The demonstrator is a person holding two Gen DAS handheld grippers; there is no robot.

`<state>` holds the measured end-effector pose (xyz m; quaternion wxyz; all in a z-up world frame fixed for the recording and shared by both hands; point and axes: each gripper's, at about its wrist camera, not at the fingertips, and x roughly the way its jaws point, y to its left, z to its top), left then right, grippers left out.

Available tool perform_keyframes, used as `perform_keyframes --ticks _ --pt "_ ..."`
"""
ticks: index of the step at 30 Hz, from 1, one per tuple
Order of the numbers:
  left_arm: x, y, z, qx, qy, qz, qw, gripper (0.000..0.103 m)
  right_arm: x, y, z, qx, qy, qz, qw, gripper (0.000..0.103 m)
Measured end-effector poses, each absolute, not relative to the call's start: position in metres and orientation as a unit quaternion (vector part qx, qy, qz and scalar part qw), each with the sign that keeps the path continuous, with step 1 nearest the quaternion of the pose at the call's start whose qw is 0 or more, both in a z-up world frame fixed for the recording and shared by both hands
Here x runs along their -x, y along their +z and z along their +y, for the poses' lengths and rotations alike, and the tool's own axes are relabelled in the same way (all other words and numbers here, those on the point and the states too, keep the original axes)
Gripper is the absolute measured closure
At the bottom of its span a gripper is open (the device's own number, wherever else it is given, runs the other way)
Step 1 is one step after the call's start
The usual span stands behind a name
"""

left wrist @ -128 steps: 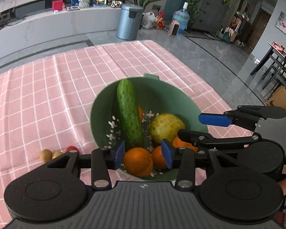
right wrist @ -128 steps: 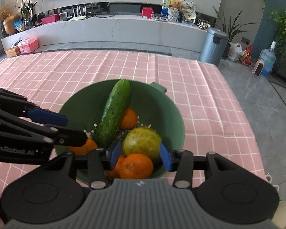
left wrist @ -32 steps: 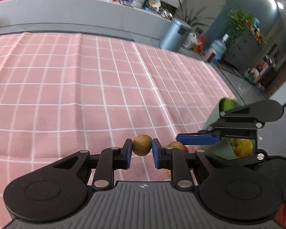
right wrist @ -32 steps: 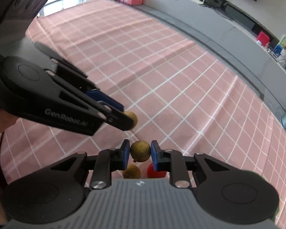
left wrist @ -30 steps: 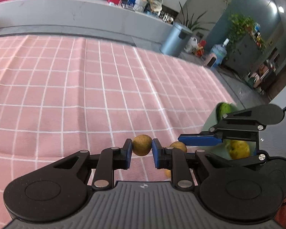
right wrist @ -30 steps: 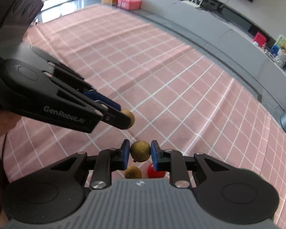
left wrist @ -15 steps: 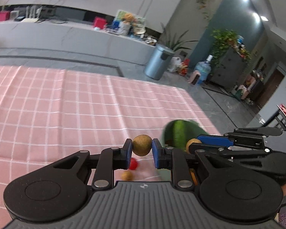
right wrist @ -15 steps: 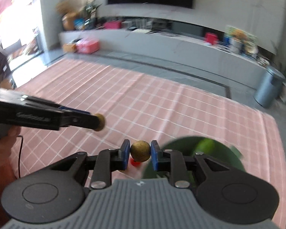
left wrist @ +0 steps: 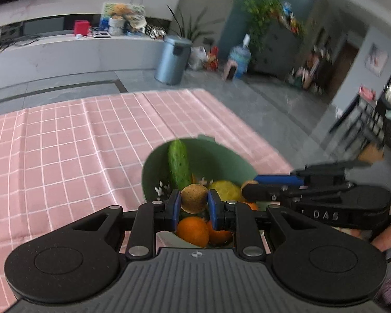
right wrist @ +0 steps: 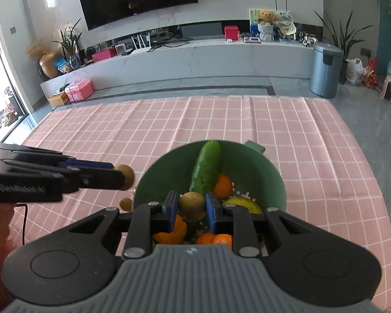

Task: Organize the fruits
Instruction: 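Carry both kiwis over the colander and open both tools to drop them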

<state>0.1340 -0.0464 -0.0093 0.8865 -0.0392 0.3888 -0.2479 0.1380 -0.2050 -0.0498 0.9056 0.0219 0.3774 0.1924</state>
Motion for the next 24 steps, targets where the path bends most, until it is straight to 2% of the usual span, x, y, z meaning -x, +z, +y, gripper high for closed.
perform_keyframes --ticks 8,14,24 --pt "-0.151 -0.035 -0.075 -0.039 -0.236 0.424 0.874 0.079 -0.164 -0.079 -0.199 -0.006 0.196 0.414 0.889 0.084" --pt "-0.154 -0.047 -0.083 -0.094 -0.231 0.435 0.865 0.079 -0.180 -0.093 -0.186 0.054 0.205 0.428 0.879 0.084" --pt "-0.164 -0.058 -0.088 -0.124 -0.230 0.450 0.854 0.079 -0.193 -0.107 -0.170 0.103 0.227 0.444 0.860 0.084"
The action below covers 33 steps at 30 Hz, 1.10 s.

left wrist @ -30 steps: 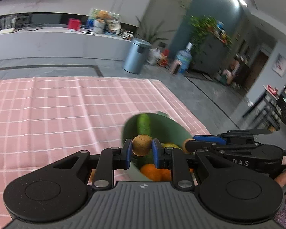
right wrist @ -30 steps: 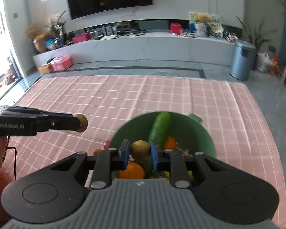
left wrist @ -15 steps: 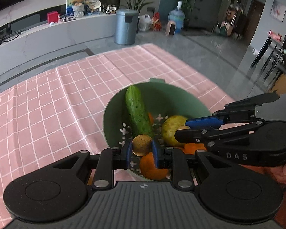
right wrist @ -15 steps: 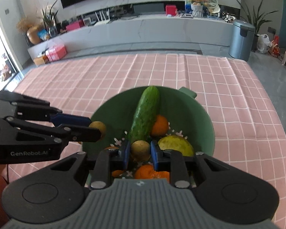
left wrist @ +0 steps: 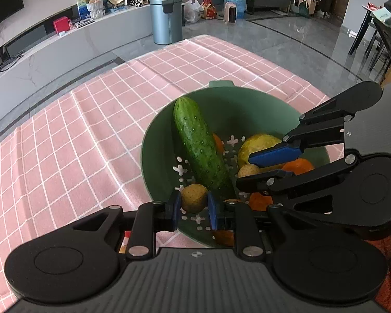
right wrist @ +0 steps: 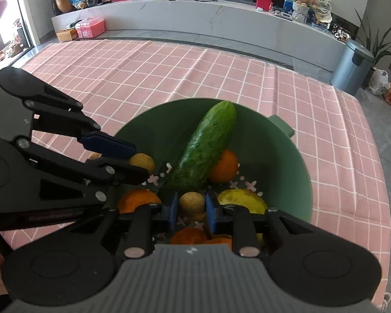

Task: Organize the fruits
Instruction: 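Carry both kiwis over the colander and open both tools to drop them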

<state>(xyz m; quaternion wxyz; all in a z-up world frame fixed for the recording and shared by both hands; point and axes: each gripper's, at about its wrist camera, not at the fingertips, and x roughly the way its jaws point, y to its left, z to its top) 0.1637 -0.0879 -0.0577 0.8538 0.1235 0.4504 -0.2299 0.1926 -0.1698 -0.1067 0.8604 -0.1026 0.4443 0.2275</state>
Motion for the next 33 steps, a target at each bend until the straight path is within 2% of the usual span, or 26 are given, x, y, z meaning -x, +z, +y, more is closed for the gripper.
perform_keyframes --ticks 13,18,20,21,24,26,28,30,33 --pt "-0.164 -0.059 -0.088 -0.121 -0.226 0.448 0.857 0.078 -0.192 -0.110 -0.169 0.107 0.226 0.453 0.856 0.083" --pt "-0.162 -0.053 -0.085 -0.110 -0.222 0.440 0.863 0.068 -0.189 -0.106 -0.170 0.117 0.221 0.450 0.857 0.082" --pt "-0.159 -0.047 -0.083 -0.107 -0.221 0.433 0.867 0.068 -0.188 -0.103 -0.171 0.117 0.216 0.445 0.861 0.077" --pt "-0.157 -0.043 -0.082 -0.104 -0.221 0.429 0.870 0.067 -0.187 -0.100 -0.172 0.117 0.212 0.441 0.864 0.070" --pt "-0.151 -0.031 -0.077 -0.095 -0.217 0.413 0.879 0.065 -0.182 -0.092 -0.173 0.113 0.198 0.429 0.874 0.067" --pt "-0.147 -0.024 -0.073 -0.089 -0.210 0.403 0.886 0.064 -0.178 -0.086 -0.173 0.106 0.185 0.421 0.882 0.061" --pt "-0.142 -0.016 -0.067 -0.082 -0.206 0.395 0.892 0.063 -0.172 -0.080 -0.173 0.097 0.170 0.408 0.892 0.048" --pt "-0.137 -0.009 -0.061 -0.077 -0.206 0.390 0.894 0.060 -0.166 -0.074 -0.172 0.084 0.156 0.397 0.901 0.042" --pt "-0.129 -0.003 -0.049 -0.071 -0.211 0.382 0.897 0.057 -0.158 -0.068 -0.168 0.063 0.146 0.386 0.909 0.040"
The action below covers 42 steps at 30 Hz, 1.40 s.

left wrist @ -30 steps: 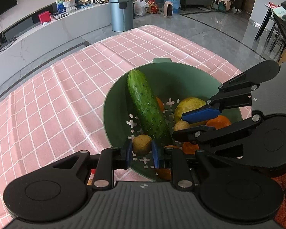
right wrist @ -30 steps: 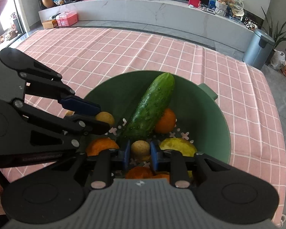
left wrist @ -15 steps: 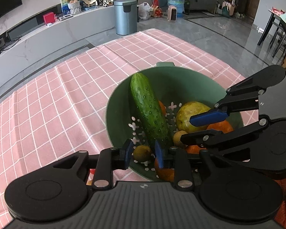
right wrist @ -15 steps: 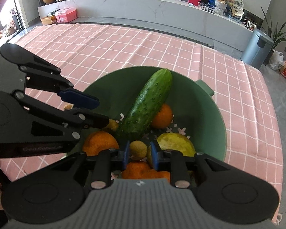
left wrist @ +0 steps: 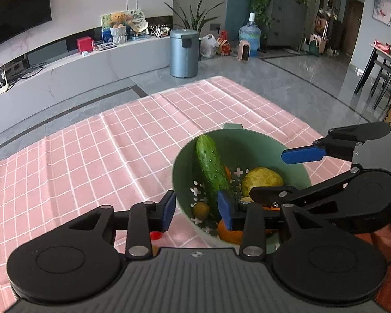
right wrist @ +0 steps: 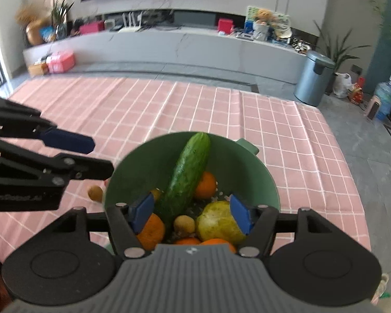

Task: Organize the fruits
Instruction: 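Carry both kiwis over the colander and open both tools to drop them, then move both tools back to the remaining kiwi and red tomato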

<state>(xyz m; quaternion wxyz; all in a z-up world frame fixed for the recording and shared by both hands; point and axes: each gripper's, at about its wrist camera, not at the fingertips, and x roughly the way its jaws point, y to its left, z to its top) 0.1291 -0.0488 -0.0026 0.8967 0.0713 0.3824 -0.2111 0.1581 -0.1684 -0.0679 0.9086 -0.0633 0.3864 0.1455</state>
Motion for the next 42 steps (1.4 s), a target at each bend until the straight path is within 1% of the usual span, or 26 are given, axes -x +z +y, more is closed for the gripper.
perform_keyframes --ticks 8,17,19,21,24,26,27,29,32,36,42 --pt "-0.117 -0.002 -0.014 -0.056 -0.200 0.377 0.903 0.056 -0.141 -0.062 -0.140 0.056 0.182 0.364 0.912 0.040" --pt "-0.120 -0.015 0.028 -0.029 -0.178 0.391 0.903 0.056 -0.140 -0.062 -0.088 0.133 0.248 0.341 0.897 0.041" --pt "-0.121 -0.019 0.036 -0.021 -0.176 0.392 0.903 0.056 -0.140 -0.062 -0.079 0.156 0.265 0.336 0.890 0.047" --pt "-0.122 -0.023 0.043 -0.016 -0.176 0.394 0.902 0.056 -0.141 -0.062 -0.068 0.184 0.282 0.332 0.881 0.050" --pt "-0.122 -0.030 0.051 -0.009 -0.173 0.398 0.901 0.056 -0.142 -0.063 -0.054 0.228 0.297 0.329 0.867 0.051" --pt "-0.121 -0.037 0.057 -0.001 -0.175 0.402 0.899 0.056 -0.144 -0.065 -0.045 0.249 0.309 0.333 0.856 0.054" --pt "-0.120 -0.039 0.059 0.001 -0.177 0.403 0.898 0.056 -0.146 -0.067 -0.041 0.259 0.315 0.337 0.849 0.058" --pt "-0.119 -0.045 0.062 0.004 -0.179 0.406 0.896 0.056 -0.150 -0.071 -0.034 0.277 0.327 0.346 0.835 0.060" --pt "-0.121 -0.054 0.066 0.010 -0.180 0.413 0.893 0.056 -0.155 -0.080 -0.022 0.309 0.341 0.358 0.812 0.065" --pt "-0.124 -0.063 0.067 0.017 -0.193 0.420 0.887 0.056 -0.166 -0.096 -0.011 0.352 0.351 0.371 0.784 0.075" --pt "-0.130 -0.072 0.054 0.013 -0.218 0.425 0.878 0.056 -0.191 -0.110 -0.008 0.404 0.367 0.390 0.742 0.079"
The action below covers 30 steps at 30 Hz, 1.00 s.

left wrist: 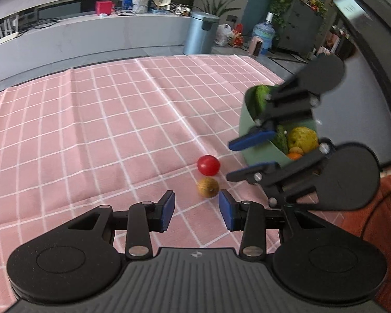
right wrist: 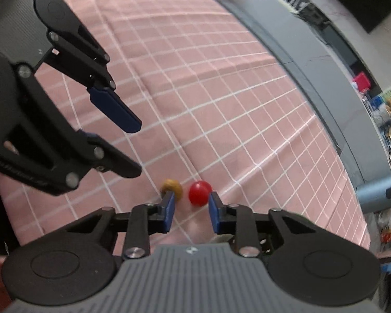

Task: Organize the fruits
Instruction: 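Move both tools back to the remaining kiwi and red tomato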

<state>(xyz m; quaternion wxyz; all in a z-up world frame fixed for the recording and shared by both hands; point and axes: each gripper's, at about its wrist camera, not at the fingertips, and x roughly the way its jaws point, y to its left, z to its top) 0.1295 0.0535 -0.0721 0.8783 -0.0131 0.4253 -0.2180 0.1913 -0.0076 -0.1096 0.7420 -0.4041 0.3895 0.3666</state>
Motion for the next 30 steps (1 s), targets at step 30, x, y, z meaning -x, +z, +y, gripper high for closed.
perform_keyframes --ticks 30 --pt "-0.162 -0.106 0.030 0.027 -0.225 0.458 0.859 0.076 -0.249 -0.139 0.000 0.423 0.436 0.453 0.652 0.079"
